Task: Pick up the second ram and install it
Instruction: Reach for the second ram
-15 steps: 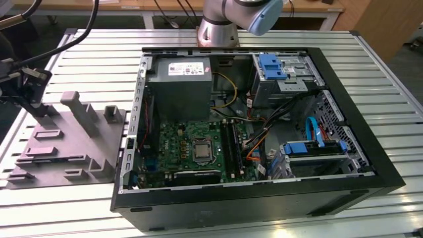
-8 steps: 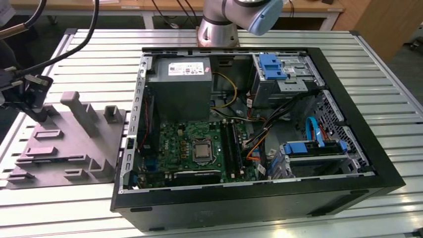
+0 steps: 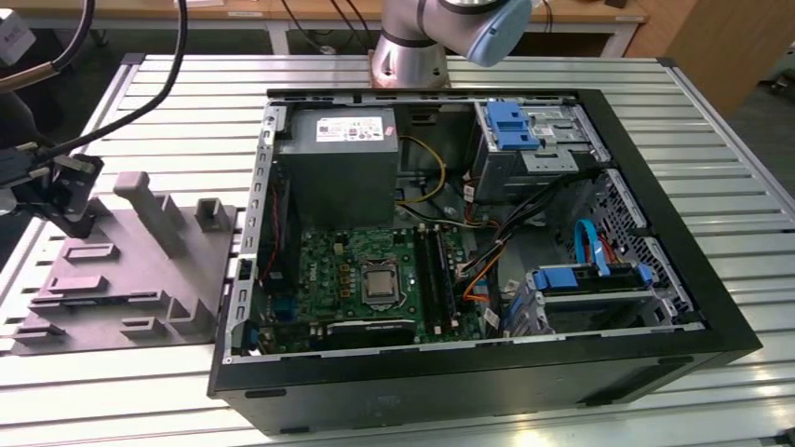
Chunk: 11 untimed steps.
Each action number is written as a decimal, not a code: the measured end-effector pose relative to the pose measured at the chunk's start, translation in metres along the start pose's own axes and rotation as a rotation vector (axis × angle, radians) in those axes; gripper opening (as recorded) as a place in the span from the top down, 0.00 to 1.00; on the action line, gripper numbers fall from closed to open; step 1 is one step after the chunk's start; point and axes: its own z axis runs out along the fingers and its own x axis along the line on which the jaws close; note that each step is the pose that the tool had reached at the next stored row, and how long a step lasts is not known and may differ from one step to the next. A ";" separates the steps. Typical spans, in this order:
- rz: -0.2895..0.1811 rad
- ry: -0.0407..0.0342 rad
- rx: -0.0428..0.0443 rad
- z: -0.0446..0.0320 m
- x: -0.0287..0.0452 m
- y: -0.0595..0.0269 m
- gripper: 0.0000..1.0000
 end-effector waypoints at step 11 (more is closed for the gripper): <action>0.000 0.0018 0.0002 0.0117 0.0026 -0.0052 0.90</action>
